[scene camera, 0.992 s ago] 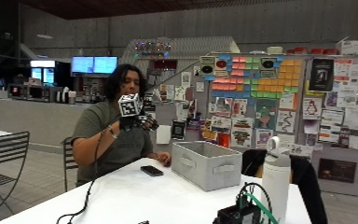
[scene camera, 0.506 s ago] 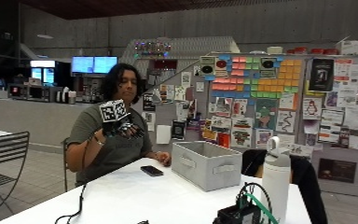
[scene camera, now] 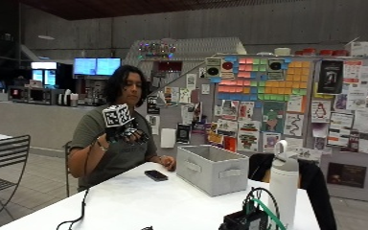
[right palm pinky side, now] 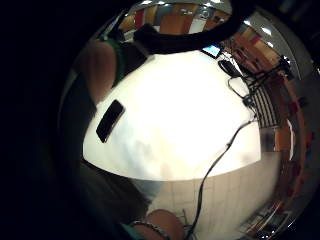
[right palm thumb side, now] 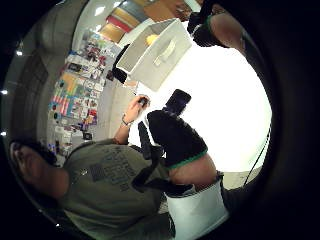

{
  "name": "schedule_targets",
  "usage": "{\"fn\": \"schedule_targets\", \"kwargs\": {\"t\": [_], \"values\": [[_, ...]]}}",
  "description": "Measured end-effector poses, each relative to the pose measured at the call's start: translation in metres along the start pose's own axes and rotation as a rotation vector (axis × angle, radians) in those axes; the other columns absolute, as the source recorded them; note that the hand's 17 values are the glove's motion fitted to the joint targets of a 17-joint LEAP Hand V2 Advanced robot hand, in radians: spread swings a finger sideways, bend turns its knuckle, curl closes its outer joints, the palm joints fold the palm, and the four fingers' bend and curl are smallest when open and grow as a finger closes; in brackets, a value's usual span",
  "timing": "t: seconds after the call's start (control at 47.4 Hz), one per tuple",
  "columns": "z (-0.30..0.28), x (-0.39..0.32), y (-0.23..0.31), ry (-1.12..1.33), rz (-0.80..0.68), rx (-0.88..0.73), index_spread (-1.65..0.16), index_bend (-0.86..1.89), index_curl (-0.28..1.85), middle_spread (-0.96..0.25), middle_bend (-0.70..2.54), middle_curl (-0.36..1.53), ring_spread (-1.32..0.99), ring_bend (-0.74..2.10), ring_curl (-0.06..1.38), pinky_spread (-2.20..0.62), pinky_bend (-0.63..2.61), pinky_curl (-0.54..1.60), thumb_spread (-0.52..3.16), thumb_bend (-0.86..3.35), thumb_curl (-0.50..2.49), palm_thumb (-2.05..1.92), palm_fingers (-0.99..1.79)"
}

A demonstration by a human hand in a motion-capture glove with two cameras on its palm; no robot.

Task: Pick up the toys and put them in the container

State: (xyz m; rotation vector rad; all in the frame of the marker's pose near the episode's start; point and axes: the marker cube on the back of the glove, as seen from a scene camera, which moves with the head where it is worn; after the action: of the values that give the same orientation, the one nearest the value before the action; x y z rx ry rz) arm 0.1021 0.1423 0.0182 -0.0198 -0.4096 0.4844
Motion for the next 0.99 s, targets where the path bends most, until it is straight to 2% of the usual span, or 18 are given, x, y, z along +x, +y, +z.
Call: {"fn": "schedule_targets", "kwargs": {"t": [0.992], "values": [[0.012,0.002,-0.003,0.009,-0.01,-0.063,-0.44,0.28,0.5,-0.18,0.26,0.42,-0.2,0.57,0.22,0.02,0.6,0.32,1.32,-0.03,0.23,-0.05,0.31]]}}
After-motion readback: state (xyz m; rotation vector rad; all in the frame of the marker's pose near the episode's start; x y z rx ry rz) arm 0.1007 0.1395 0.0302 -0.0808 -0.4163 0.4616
